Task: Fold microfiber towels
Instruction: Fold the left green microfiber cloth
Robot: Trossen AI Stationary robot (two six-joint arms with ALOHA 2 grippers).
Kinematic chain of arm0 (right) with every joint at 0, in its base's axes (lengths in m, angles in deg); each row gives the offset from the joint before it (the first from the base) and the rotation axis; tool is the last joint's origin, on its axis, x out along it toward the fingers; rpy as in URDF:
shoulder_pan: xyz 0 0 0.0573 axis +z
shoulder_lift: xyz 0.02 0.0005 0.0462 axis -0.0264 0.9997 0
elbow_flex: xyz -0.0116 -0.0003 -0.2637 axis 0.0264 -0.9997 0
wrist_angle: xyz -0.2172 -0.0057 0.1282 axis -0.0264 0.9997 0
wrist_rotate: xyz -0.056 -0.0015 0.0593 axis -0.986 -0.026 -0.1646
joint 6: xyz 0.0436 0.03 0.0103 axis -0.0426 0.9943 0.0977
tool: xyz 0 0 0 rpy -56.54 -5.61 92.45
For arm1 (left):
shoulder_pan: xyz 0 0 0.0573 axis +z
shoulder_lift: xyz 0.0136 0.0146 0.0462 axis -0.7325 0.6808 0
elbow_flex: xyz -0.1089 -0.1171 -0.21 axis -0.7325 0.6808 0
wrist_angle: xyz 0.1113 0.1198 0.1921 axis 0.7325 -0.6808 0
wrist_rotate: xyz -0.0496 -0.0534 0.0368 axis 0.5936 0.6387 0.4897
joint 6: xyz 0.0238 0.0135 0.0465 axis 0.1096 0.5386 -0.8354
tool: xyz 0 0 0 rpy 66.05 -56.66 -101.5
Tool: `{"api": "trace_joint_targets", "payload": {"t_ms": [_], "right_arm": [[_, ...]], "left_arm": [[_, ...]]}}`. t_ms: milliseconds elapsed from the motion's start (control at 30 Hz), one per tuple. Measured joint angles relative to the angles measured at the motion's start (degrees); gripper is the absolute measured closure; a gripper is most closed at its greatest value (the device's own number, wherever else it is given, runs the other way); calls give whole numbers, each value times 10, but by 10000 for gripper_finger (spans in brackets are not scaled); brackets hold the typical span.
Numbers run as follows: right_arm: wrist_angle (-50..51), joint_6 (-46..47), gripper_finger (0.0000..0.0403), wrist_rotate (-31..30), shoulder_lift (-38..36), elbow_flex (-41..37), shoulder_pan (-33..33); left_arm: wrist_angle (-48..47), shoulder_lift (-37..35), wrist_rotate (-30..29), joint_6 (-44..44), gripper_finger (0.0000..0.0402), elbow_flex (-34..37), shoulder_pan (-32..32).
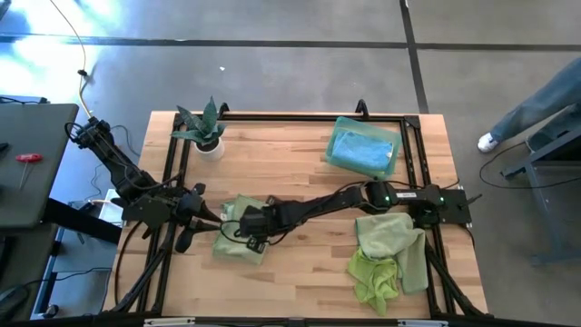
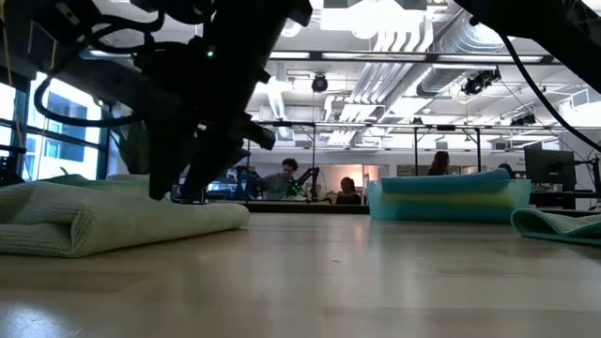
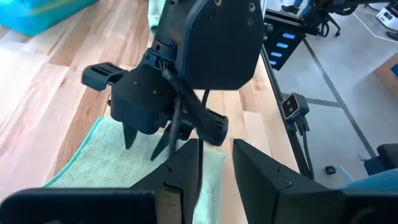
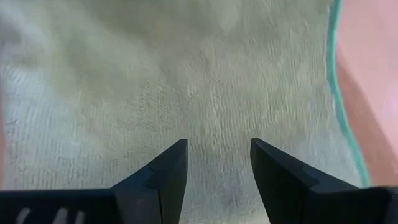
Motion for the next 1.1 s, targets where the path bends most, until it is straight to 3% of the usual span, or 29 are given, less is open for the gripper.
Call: {"api": "trace_joint_targets", "payload": {"t_ms": [133,333,600,767,1100], "right_arm": [[-5,-35,237,20,5,0,0],[71,-25,238,115,22,3,0],[277,-42,238,112,20,4,24],[410,-68,238,66,24,0,51],[404,-131,238,65,-11,-2,74]], "left_arm": [[0,0,0,1,310,0,0],[3,0,-1,6,310,0,0],[31,0,-34,6,310,1,0],[31,1,-83,16,310,1,3],[87,19,-129,68,310,1,52]]}}
